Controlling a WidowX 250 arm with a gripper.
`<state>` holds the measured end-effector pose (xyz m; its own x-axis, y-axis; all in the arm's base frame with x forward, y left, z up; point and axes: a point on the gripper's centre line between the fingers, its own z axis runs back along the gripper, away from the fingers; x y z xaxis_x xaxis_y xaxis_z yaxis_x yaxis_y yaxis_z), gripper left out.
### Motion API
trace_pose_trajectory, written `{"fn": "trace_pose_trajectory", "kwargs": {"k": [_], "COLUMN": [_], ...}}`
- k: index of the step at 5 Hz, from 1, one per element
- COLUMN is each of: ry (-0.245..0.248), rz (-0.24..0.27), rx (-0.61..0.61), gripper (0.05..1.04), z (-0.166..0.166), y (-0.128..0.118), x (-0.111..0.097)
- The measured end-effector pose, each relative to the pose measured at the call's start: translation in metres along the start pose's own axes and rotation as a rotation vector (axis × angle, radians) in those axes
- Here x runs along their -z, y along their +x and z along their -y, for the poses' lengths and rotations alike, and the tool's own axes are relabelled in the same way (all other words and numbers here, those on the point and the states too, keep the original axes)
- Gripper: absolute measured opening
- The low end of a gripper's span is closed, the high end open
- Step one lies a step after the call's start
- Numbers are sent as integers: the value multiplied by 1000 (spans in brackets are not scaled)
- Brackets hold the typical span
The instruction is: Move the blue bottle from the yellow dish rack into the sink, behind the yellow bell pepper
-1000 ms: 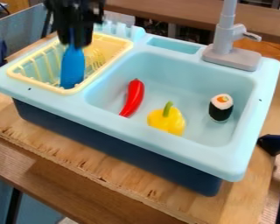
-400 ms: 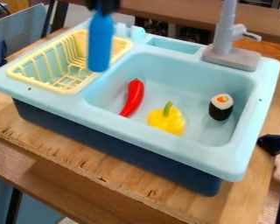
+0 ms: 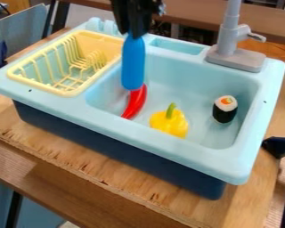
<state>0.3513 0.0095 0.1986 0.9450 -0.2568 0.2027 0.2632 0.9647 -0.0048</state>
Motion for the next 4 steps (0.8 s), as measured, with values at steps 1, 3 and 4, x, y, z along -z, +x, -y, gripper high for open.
{"fn": "trace_pose_trajectory", "kwargs": {"k": [1, 3, 4], "ry": [-47, -120, -122], "rz": [-21, -47, -51], "rx": [40, 70, 71], "gripper": [317, 317, 317], "z": [16, 50, 51], "y": [7, -1, -2], "x": [16, 44, 45]}}
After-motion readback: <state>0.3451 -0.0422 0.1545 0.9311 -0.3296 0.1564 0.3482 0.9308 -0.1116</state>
